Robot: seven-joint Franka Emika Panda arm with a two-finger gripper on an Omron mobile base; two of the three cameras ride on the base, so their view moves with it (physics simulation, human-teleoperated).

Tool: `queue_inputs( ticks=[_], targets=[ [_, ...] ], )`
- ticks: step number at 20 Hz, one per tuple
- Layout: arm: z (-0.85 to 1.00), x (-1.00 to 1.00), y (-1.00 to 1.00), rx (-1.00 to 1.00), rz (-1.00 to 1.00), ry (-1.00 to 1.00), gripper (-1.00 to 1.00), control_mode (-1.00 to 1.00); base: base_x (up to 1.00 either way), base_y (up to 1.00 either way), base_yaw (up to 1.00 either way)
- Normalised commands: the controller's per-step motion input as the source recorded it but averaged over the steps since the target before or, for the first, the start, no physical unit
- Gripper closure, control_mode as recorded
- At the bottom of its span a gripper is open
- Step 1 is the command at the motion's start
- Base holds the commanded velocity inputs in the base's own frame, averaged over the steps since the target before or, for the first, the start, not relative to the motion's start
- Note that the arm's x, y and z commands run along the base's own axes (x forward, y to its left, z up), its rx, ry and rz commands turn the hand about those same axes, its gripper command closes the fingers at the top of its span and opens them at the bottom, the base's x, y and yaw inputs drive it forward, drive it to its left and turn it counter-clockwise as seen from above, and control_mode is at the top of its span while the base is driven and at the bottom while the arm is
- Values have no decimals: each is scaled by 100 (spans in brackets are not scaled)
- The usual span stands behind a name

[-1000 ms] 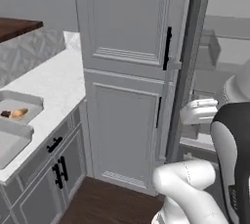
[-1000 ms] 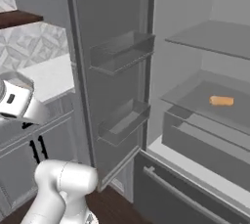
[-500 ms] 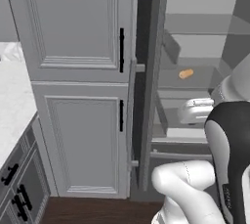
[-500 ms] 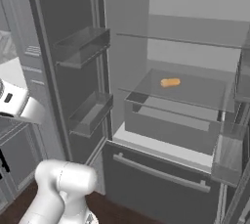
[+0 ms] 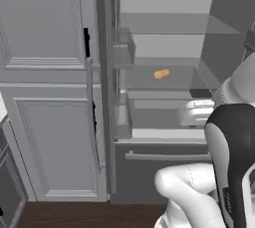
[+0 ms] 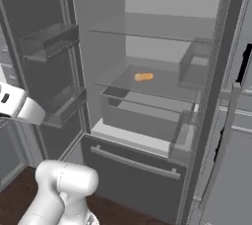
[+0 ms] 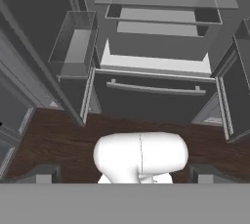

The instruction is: Place one squash and one chicken drumstick in each tupperware on the nearby counter, to pack two identical lunches.

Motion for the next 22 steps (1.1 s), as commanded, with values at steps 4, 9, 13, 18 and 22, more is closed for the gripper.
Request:
queue_inputs(
  ticks=[4,9,13,18,22],
  targets=[
    [0,0,0,0,0,0,-100,100,0,-45,5],
    [0,0,0,0,0,0,-100,100,12,-12,1],
    [0,0,0,0,0,0,-100,100,7,-3,-38],
    [0,0,0,0,0,0,-100,100,13,-17,-14],
    [0,0,0,0,0,0,-100,100,85,-15,21]
  ],
)
